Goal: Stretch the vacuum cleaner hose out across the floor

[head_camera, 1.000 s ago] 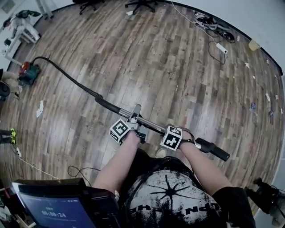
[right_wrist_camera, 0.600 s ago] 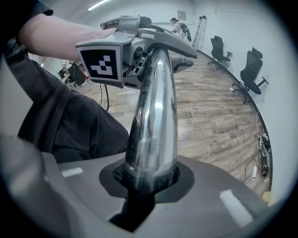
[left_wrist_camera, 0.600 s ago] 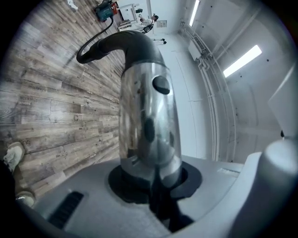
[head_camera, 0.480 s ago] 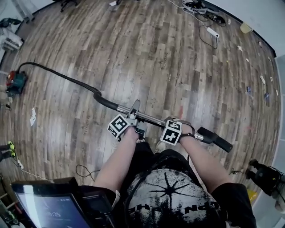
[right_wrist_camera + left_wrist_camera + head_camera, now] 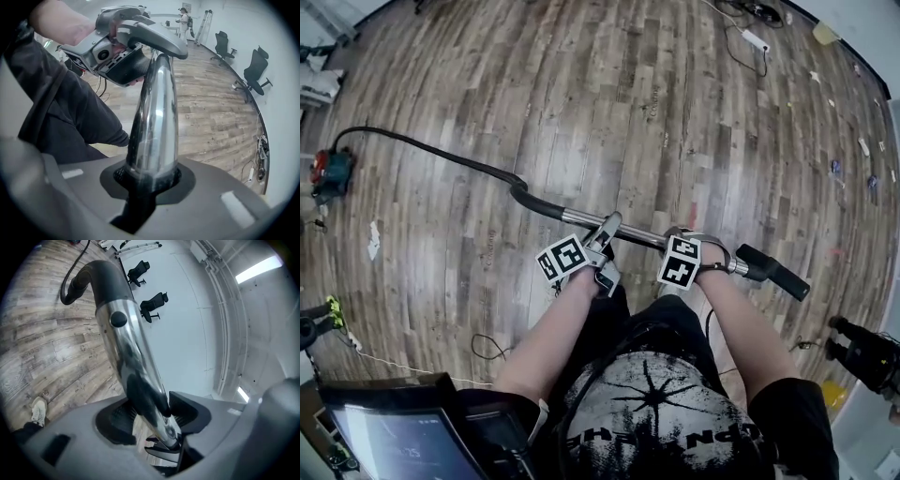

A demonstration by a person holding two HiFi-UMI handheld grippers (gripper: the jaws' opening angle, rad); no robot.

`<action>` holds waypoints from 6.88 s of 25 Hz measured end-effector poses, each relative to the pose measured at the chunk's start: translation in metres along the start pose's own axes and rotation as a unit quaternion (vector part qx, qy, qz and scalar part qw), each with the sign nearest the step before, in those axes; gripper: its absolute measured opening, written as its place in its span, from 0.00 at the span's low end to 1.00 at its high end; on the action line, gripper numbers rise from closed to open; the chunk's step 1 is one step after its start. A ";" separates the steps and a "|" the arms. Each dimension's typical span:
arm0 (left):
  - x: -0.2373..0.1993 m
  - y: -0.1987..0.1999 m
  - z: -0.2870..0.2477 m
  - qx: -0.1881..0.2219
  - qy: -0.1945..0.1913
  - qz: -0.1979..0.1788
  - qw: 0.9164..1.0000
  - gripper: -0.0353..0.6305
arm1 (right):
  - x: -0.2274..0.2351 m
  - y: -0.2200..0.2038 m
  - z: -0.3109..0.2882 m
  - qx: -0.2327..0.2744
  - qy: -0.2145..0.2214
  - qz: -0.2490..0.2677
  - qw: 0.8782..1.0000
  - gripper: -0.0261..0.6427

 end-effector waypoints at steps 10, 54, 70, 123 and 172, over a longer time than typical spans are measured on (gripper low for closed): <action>-0.012 -0.046 -0.003 -0.021 0.009 -0.009 1.000 0.25 | 0.025 -0.044 -0.027 0.006 0.002 0.014 1.000 0.17; -0.298 -0.106 -0.153 -0.136 0.079 -0.499 0.852 0.05 | 0.155 -0.311 -0.595 0.027 -0.064 -0.011 0.998 0.13; -0.285 -0.118 -0.163 -0.157 0.043 -0.486 0.859 0.05 | 0.131 -0.321 -0.609 -0.033 -0.025 0.001 0.999 0.25; 0.017 -0.052 0.032 0.002 0.033 -0.518 0.855 0.05 | 0.040 -0.022 -0.001 0.418 0.033 -0.065 0.906 0.05; 0.265 -0.008 0.123 0.153 -0.002 -0.569 0.808 0.05 | 0.060 0.028 0.280 0.591 0.040 0.020 0.806 0.05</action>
Point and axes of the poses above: the fingertips, and each gripper's own axes: z backward along the fingers, x to its right, y out of its top, the point moved 6 cm from there along z, backward along the fingers, and after that the axes turned 1 degree about x, right-handed, at the moved point
